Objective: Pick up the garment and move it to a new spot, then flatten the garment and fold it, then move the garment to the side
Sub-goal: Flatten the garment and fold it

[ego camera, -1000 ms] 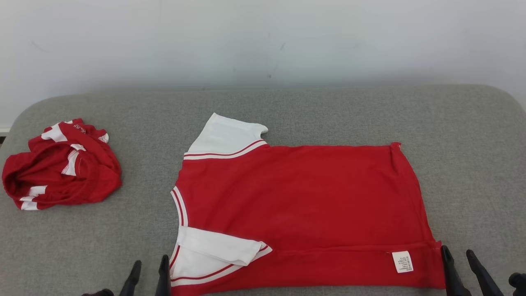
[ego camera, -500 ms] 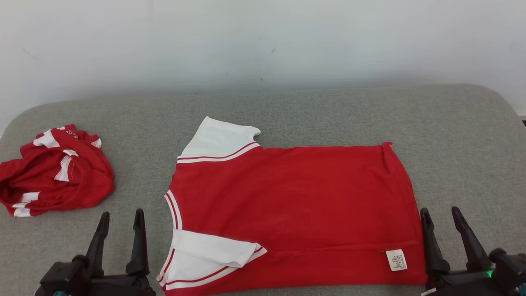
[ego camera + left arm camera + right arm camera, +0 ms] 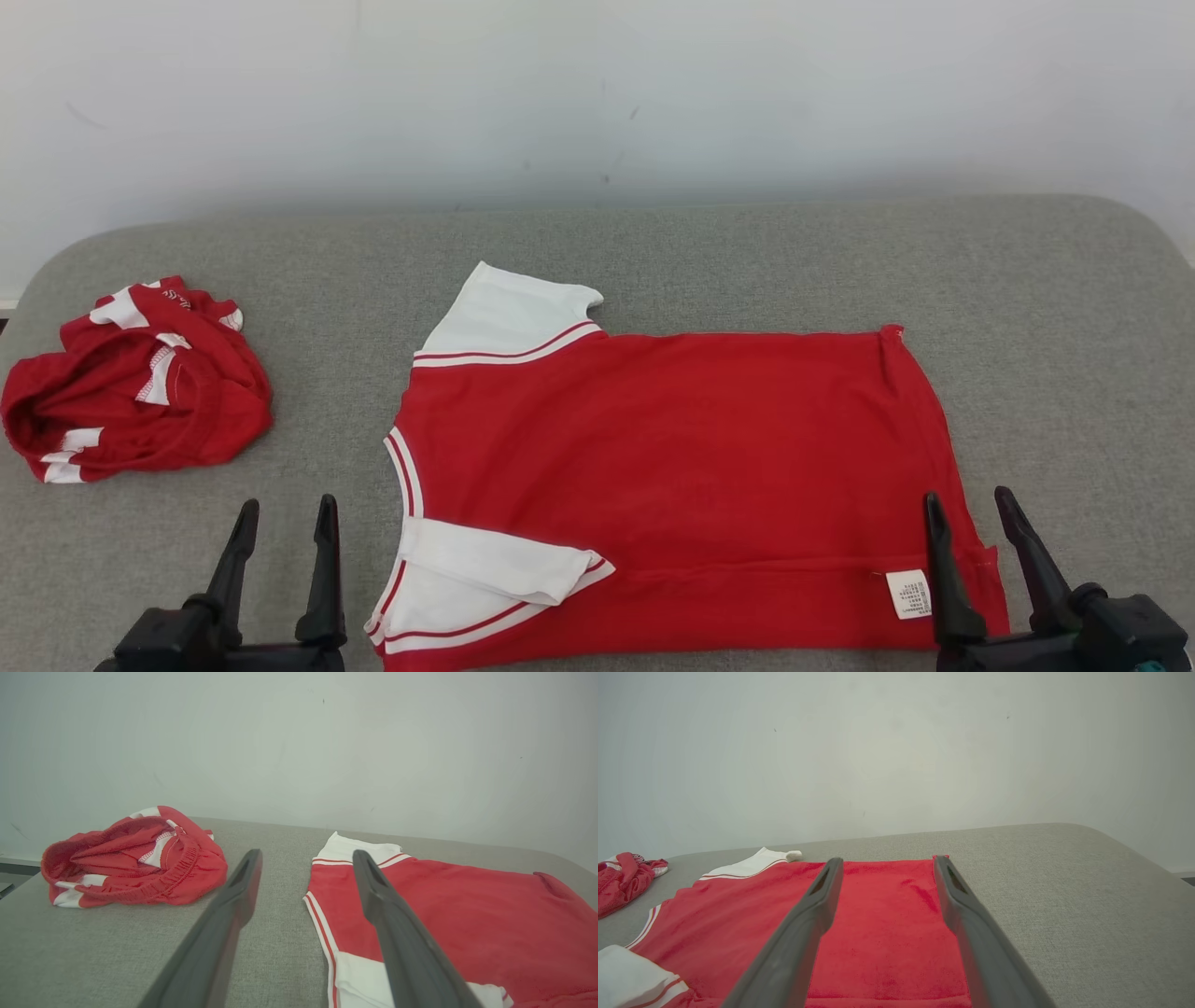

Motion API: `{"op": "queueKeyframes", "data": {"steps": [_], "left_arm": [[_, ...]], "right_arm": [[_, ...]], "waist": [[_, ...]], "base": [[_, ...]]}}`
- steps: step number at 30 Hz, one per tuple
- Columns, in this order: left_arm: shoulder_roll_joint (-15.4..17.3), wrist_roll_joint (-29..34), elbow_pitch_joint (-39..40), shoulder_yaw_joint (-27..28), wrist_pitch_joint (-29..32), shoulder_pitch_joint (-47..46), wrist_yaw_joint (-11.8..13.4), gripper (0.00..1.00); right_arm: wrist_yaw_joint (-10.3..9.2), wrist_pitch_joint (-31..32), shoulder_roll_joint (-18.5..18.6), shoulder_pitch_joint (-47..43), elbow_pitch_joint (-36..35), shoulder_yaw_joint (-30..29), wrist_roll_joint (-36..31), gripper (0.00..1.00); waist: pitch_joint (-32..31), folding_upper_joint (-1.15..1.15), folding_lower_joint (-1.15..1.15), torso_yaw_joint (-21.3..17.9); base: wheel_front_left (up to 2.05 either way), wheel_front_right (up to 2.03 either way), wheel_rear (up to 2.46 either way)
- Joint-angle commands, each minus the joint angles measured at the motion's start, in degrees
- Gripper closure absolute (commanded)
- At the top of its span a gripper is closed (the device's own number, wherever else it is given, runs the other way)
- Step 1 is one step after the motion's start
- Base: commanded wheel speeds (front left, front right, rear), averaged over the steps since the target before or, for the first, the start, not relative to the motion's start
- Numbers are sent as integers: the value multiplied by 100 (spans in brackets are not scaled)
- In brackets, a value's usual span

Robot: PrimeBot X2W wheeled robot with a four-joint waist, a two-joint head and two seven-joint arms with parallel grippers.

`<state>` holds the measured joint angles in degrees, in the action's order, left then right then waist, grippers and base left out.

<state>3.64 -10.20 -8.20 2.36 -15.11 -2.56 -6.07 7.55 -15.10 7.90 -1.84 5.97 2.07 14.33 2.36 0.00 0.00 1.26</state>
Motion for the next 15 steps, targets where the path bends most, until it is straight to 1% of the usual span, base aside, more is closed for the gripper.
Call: {"op": "queueKeyframes", "data": {"steps": [1, 9, 13, 15], "left_arm": [[-22, 24, -36, 32, -4, 105, -18, 0], [-51, 68, -190, 158, -5, 210, -88, 0], [-60, 128, -258, 107, -5, -20, -104, 0], [7, 156, -294, 101, -5, -248, -121, 0]], "right_arm": [[-14, -5, -43, -82, 38, -18, -42, 0], [-14, -6, -26, -103, 173, -22, -159, 0], [-14, -5, 38, 50, 246, -79, -104, 0], [-14, -6, 114, 181, 354, -92, -80, 0]], "waist": [[17, 0, 0, 25], [78, 0, 0, 63], [179, 0, 0, 78], [257, 0, 0, 65]], "base": [[0, 0, 0], [0, 0, 0], [0, 0, 0], [0, 0, 0]]}}
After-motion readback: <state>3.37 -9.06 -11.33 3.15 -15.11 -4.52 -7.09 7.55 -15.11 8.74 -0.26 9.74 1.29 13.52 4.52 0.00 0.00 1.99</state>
